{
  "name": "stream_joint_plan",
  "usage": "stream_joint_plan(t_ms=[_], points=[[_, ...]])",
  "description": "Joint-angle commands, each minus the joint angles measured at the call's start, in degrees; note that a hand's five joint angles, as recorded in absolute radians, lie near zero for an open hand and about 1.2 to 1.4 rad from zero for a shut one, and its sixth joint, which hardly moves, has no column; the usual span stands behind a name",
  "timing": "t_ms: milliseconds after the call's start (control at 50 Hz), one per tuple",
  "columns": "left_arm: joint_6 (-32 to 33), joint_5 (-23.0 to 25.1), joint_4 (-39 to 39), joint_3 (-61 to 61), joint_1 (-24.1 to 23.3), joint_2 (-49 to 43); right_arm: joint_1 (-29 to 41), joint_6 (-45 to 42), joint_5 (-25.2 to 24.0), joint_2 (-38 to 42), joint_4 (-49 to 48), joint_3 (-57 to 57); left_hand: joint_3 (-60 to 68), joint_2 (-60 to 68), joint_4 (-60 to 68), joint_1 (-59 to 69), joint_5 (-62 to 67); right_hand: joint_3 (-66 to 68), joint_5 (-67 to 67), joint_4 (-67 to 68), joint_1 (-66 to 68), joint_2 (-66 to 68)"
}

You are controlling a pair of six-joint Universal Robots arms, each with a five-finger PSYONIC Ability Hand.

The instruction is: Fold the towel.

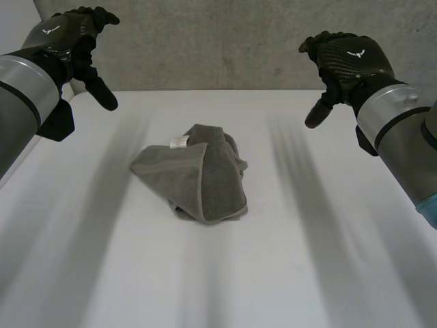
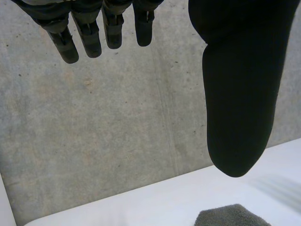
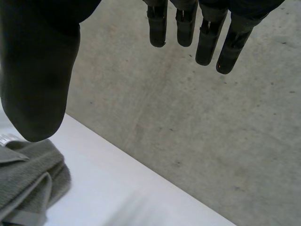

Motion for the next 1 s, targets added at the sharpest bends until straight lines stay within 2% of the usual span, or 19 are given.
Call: stream_joint_plan(t_ms=[20, 340, 540, 640, 740, 800, 840, 940, 1000], points=[[2.74, 0.01, 0.18, -0.66, -0.81, 0.04, -0.11, -0.82, 3.17, -0.44, -0.2, 0.07, 1.36, 1.41, 1.42, 1.18, -0.47, -3.48, -3.37, -4.42, -3.03, -3.66], [3.45, 0.01, 0.35, -1.89, -1.52, -0.05, -0.11, -0.91, 4.5, -0.71, -0.38, 0.07, 1.53, 1.58, 1.58, 1.34, -0.3, -3.48, -3.37, -4.42, -3.03, -3.66], [5.21, 0.89, 1.06, -4.35, -2.31, -1.54, -0.02, -2.05, 2.21, -0.44, -0.38, -0.19, 2.2, 2.25, 2.26, 2.02, 0.37, -3.48, -3.37, -4.42, -3.03, -3.66], [10.66, 2.03, 2.46, -6.29, -3.36, -6.73, 0.33, -4.34, 0.28, 0.17, -0.29, 0.07, 3.04, 3.09, 3.1, 2.86, 1.21, -3.48, -3.37, -4.42, -3.03, -3.66], [21.44, 6.59, 4.39, -6.55, -7.22, -16.72, 0.42, -5.39, -0.07, 2.28, -0.11, -0.02, 3.55, 3.6, 3.6, 3.36, 1.72, -3.48, -3.37, -4.42, -3.03, -3.66], [24.02, 7.83, 4.4, -6.46, -7.58, -19.03, 0.42, -5.39, -0.07, 2.46, -0.02, 0.07, 3.55, 3.6, 3.6, 3.36, 1.72, -3.48, -3.37, -4.42, -3.03, -3.66], [29.18, 10.2, 4.4, -6.2, -7.93, -23.49, 0.42, -5.74, -0.07, 2.98, -0.02, 0.07, 3.71, 3.76, 3.77, 3.53, 1.88, -3.48, -3.37, -4.42, -3.03, -3.66], [34.46, 11.17, 4.48, -5.23, -8.28, -27.72, 0.42, -6.45, -0.07, 3.95, 0.06, 0.07, 4.72, 4.77, 4.77, 4.53, 2.89, -3.48, -3.37, -4.42, -3.03, -3.66], [36.23, 11.17, 5.09, -4.01, -9.34, -29.22, 0.42, -6.8, -0.07, 5.0, 0.06, 0.16, 10.75, 10.8, 10.8, 10.56, 8.92, -3.48, -3.37, -4.42, -3.03, -3.66]])
